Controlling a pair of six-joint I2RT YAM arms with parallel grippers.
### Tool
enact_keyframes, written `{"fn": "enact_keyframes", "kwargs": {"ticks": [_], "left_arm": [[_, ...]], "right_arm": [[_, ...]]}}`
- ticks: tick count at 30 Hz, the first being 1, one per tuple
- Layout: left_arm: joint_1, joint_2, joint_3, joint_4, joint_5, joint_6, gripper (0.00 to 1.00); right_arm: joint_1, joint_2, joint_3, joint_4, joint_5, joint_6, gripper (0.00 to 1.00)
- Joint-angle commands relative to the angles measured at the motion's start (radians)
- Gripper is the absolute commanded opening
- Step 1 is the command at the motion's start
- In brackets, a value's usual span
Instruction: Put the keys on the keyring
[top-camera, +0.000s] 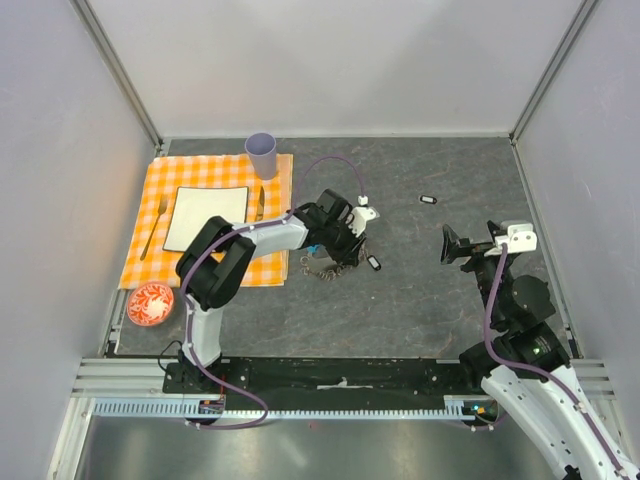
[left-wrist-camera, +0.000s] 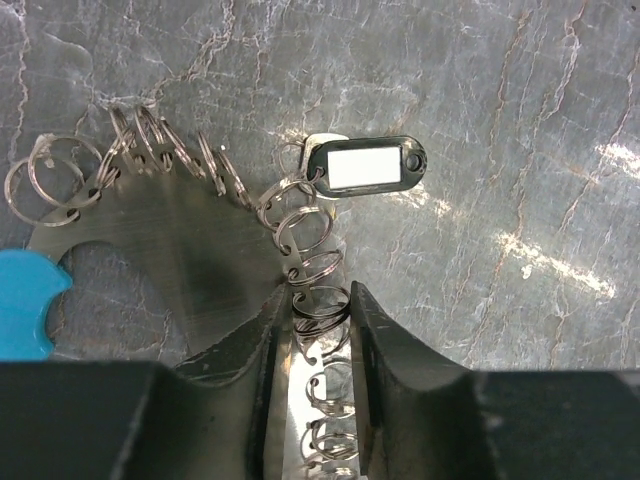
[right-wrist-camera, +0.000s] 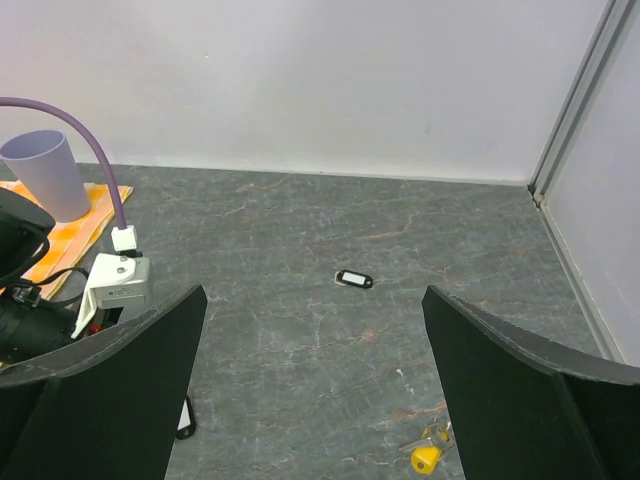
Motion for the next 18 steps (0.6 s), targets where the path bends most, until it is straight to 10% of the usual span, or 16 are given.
{"fn": "enact_keyframes", "kwargs": {"ticks": [1, 18], "left_arm": [[-0.013, 0.009, 0.032, -0.042, 0.026, 0.041, 0.27], [-0.011, -0.142, -0.072, 0.069, 0.019, 0.006, 0.02]], "right_arm": [[0.006, -0.019, 0.0, 0.045, 0.007, -0.008, 0.98], [0.006, -0.033, 0.016, 0.025, -0.046, 0.001, 0.98]]}}
